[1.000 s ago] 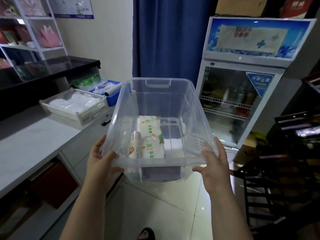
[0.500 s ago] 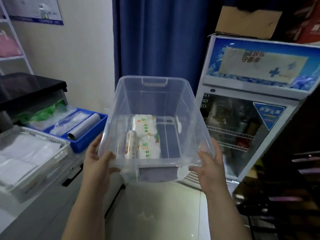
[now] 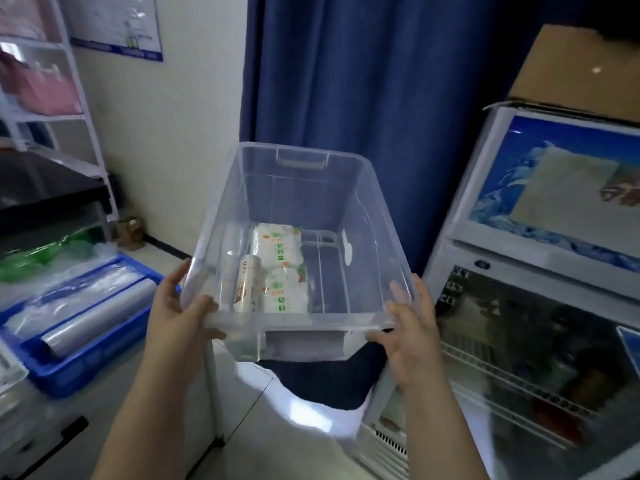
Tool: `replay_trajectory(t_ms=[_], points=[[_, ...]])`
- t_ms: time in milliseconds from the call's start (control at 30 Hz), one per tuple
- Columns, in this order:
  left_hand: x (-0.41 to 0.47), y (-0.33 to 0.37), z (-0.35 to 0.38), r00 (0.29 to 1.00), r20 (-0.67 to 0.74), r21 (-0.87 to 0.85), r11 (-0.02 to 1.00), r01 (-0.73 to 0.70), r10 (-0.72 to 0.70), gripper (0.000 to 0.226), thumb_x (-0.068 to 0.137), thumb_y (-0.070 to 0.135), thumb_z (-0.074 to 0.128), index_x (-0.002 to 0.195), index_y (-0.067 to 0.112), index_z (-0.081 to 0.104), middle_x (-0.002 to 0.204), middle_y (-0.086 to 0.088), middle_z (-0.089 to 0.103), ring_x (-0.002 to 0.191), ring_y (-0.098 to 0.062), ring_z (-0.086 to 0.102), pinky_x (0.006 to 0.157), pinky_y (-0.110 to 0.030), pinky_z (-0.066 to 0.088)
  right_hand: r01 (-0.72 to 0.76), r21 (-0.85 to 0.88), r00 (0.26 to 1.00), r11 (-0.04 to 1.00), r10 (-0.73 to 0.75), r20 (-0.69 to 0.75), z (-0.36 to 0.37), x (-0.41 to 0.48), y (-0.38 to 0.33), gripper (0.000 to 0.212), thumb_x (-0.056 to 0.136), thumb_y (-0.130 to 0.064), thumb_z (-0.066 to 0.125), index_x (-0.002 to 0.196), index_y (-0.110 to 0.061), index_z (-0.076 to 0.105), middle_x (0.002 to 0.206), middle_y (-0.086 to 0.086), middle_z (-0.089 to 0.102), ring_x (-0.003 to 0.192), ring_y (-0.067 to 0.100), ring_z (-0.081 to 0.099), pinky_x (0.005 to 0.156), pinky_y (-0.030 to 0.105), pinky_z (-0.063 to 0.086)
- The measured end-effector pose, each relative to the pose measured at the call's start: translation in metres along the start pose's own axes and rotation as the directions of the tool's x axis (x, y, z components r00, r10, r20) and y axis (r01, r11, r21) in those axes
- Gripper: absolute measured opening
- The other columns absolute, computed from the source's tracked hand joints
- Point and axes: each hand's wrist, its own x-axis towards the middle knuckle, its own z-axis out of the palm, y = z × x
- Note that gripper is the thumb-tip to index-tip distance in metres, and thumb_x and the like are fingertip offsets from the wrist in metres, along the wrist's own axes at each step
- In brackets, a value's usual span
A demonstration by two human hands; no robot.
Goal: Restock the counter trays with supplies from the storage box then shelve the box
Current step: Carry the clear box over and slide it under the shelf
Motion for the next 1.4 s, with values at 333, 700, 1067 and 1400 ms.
replay_trajectory(t_ms=[333, 700, 1067, 1400], points=[[0.107, -0.033, 0.055, 0.973, -0.230, -0.017, 1.000, 0.009, -0.013, 0.063, 0.081, -0.009, 0.057, 0.118, 0.041, 0.055, 0.121, 0.009, 0.061, 0.090, -0.022, 0.070, 0.064, -0.048, 0.060, -0.108, -0.003, 0.986, 0.994, 0.108, 0.128, 0.047, 0.177, 0.028, 0.061, 0.087, -0.002, 0.051, 0.122, -0.052, 0.052, 0.136, -0.005, 0.052, 0.112, 0.022, 0.057, 0.084, 0.056, 0.050], [0.274, -0.033, 0.022, 0.919, -0.389, -0.021, 0.997, -0.080, 0.065, 0.056, 0.086, 0.002, 0.059, 0.131, 0.033, 0.048, 0.132, -0.002, 0.056, 0.095, -0.023, 0.066, 0.054, -0.041, 0.059, -0.126, -0.060, 0.930, 0.990, 0.139, 0.340, 0.199, 0.329, 0.078, 0.058, 0.088, -0.007, 0.052, 0.126, -0.052, 0.049, 0.137, -0.004, 0.047, 0.106, 0.019, 0.056, 0.068, 0.042, 0.050], [0.470, -0.026, 0.003, 0.889, -0.449, -0.026, 0.993, -0.115, 0.091, 0.063, 0.081, -0.008, 0.054, 0.112, 0.046, 0.055, 0.118, 0.006, 0.060, 0.081, -0.019, 0.071, 0.049, -0.036, 0.056, -0.136, -0.073, 0.895, 0.988, 0.154, 0.419, 0.346, 0.479, 0.133, 0.060, 0.089, -0.003, 0.051, 0.130, -0.047, 0.047, 0.137, -0.003, 0.052, 0.088, 0.015, 0.059, 0.073, 0.046, 0.041], [0.580, -0.055, -0.018, 0.762, -0.635, 0.036, 0.991, -0.131, 0.124, 0.065, 0.080, -0.010, 0.051, 0.108, 0.048, 0.055, 0.125, 0.008, 0.059, 0.092, -0.024, 0.064, 0.054, -0.045, 0.055, -0.270, -0.108, 0.795, 0.957, 0.284, 0.536, 0.448, 0.598, 0.216, 0.059, 0.090, -0.001, 0.050, 0.133, -0.041, 0.047, 0.136, -0.005, 0.051, 0.093, 0.016, 0.057, 0.065, 0.041, 0.039]])
